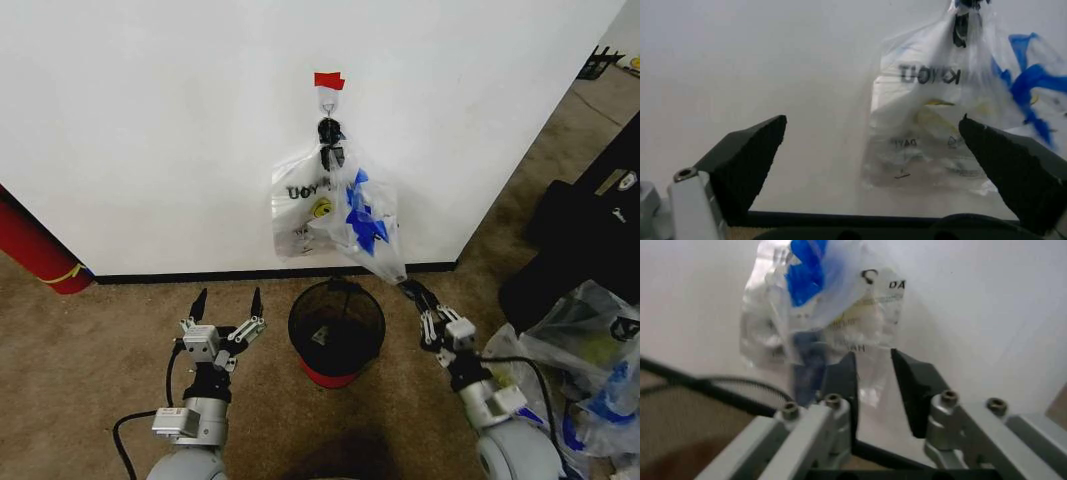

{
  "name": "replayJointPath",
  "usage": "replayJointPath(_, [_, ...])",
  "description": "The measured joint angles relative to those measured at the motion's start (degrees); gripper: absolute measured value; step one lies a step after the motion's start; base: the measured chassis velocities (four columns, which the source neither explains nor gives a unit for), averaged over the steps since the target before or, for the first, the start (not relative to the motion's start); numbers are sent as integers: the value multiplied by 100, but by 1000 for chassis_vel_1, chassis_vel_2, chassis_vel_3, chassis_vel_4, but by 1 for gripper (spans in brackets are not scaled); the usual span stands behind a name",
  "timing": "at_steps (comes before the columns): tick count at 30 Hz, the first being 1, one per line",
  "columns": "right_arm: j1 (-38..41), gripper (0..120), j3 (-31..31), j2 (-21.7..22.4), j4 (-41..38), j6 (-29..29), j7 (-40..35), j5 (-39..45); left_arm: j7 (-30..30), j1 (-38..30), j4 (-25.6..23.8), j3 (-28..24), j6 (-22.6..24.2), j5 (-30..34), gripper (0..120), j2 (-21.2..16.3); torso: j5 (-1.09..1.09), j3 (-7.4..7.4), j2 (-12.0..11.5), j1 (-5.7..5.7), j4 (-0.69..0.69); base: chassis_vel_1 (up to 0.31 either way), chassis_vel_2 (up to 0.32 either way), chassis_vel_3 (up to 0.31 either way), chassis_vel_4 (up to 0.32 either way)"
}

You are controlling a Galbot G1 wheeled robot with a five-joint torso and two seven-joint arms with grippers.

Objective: Pick up the garbage bag from the wall and place it over the trash bin.

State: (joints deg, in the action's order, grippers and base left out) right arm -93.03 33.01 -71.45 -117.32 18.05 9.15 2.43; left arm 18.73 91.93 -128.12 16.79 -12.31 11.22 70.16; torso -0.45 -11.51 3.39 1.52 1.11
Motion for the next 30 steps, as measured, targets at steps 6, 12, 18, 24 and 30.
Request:
replayJointPath(6, [-371,43,237,107,-161,291,54,-181,1,-18,40,25,-12,65,100,-20,0,0,1,0,1,0,0,0,0])
replayJointPath(12, [-74,65,88,303,-342,81,-436,-106,1,-51,82,-5,-13,69,100,-9,0,0,0,0,-1,0,0,0,0])
replayJointPath(18, [293,85,-201,690,-390,-187,-687,133,4,-46,98,46,-6,82,100,-24,0,0,1,0,0,0,0,0,0])
replayJointPath(24, [998,100,-687,1173,-396,-461,-731,95,8,-15,104,119,8,89,100,-27,0,0,0,0,0,0,0,0,0])
replayJointPath(30, [2487,100,-1936,1681,92,-832,-937,-166,11,38,110,165,18,49,100,60,0,-1,0,0,-2,0,0,0,0])
